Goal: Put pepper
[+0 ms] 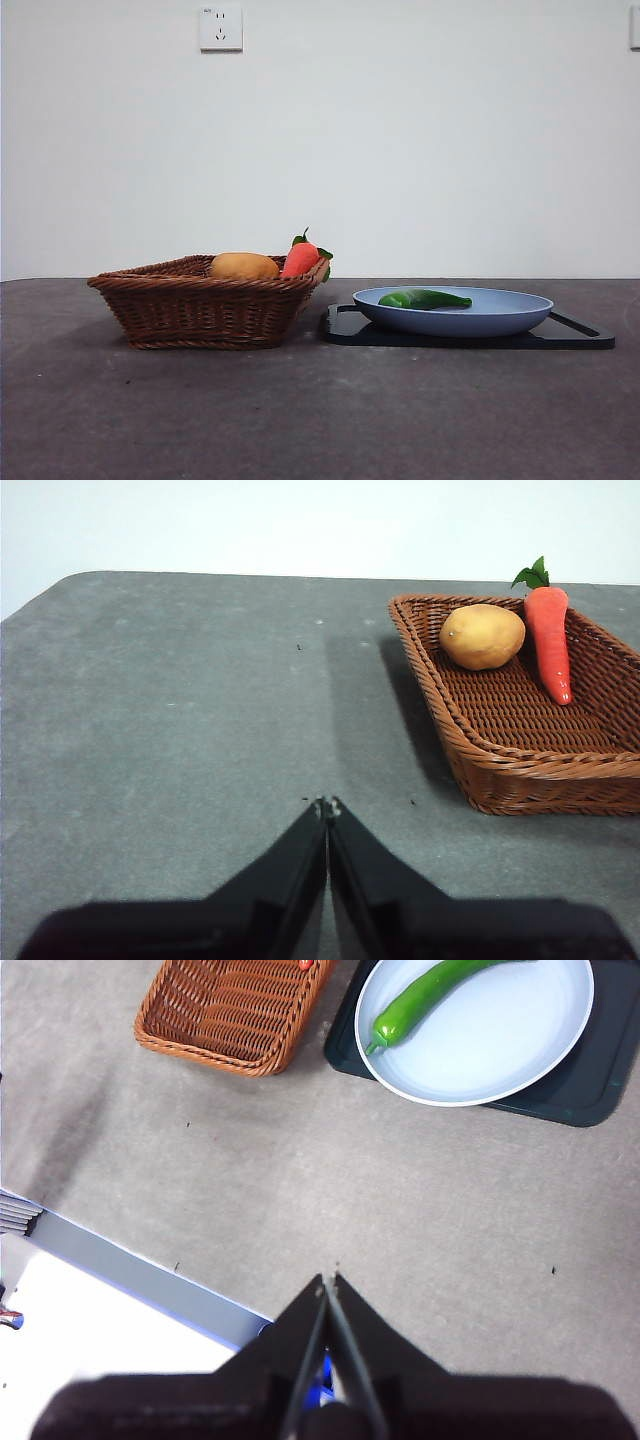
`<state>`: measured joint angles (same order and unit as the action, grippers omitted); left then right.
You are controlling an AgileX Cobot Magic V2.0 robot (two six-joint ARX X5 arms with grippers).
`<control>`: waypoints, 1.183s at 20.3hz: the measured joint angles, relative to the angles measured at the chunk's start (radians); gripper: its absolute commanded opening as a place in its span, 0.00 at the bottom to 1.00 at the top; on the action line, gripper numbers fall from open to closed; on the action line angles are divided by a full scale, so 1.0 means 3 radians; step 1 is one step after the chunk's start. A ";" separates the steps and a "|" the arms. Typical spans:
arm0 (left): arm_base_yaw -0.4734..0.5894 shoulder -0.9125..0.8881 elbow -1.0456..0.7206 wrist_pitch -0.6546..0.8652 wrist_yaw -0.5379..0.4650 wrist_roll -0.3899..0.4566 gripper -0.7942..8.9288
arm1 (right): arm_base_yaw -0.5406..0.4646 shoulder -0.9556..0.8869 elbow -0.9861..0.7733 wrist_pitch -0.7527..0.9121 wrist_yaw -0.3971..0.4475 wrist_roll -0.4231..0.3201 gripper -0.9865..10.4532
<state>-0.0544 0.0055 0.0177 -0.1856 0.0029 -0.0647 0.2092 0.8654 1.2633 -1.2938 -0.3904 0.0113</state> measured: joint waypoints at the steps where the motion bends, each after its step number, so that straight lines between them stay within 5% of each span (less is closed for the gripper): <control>1: 0.0000 0.0000 0.0000 0.0000 0.0000 0.0000 0.09 | 0.0000 0.0000 0.0000 0.0001 0.0000 0.0000 0.10; 5: 0.0000 0.0000 0.0000 0.0000 -0.0001 0.0001 0.09 | -0.0018 0.0000 0.0000 0.0074 0.0008 -0.0090 0.10; 9: 0.0000 0.0000 0.0000 0.0000 0.0000 0.0000 0.09 | -0.0223 -0.0352 -0.0127 0.0754 -0.0001 -0.0225 0.10; 18: 0.0000 0.0000 0.0000 0.0000 0.0000 0.0000 0.09 | -0.0393 -0.1734 -0.2324 0.3305 0.0022 -0.0201 0.10; 24: 0.0000 0.0000 0.0000 0.0000 0.0000 0.0000 0.09 | -0.0393 -0.2213 -0.3165 0.3946 0.0430 -0.0151 0.10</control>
<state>-0.0544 0.0055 0.0177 -0.1856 0.0029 -0.0647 0.0914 0.2016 0.3138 -0.1101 -0.2615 -0.0341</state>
